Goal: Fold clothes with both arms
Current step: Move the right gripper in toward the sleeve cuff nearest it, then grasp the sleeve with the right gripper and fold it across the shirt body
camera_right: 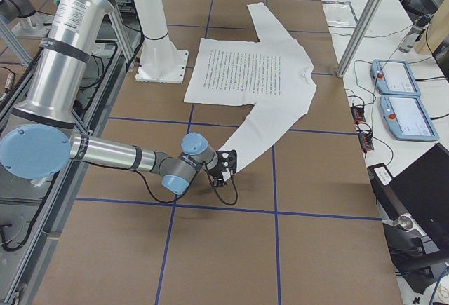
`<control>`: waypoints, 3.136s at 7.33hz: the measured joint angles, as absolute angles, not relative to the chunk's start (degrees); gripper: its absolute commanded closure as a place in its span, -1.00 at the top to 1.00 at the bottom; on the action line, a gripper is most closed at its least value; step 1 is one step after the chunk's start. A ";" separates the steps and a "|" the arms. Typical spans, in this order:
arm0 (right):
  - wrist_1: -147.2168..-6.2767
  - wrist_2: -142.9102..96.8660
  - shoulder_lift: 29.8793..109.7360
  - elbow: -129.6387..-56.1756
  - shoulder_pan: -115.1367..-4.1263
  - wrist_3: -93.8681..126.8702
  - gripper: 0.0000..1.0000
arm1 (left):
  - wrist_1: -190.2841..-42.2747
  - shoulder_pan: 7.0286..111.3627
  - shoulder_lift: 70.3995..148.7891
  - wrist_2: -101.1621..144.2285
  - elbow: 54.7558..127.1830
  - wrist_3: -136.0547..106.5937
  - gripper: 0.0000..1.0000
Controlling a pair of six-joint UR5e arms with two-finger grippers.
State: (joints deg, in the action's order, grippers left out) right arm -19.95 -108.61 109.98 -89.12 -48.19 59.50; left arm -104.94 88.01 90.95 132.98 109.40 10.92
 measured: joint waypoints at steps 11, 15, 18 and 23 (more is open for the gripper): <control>-50.20 -112.53 104.67 -109.91 -53.33 58.33 -1.00 | -104.92 87.99 90.64 132.98 109.31 10.90 1.00; -97.80 -107.76 69.50 -113.20 -53.83 58.48 -1.00 | -104.92 87.98 90.81 132.98 109.32 10.88 1.00; -110.89 -104.75 47.85 -106.72 -52.37 59.41 -1.00 | -104.91 87.98 90.96 132.98 109.16 10.81 1.00; -86.25 -88.20 22.68 -71.59 -39.43 73.67 -1.00 | -104.87 87.98 91.13 132.98 108.50 10.73 1.00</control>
State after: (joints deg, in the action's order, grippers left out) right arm -86.25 -88.20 22.68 -71.59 -39.43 73.67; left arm -104.87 87.98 91.13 132.98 108.50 10.73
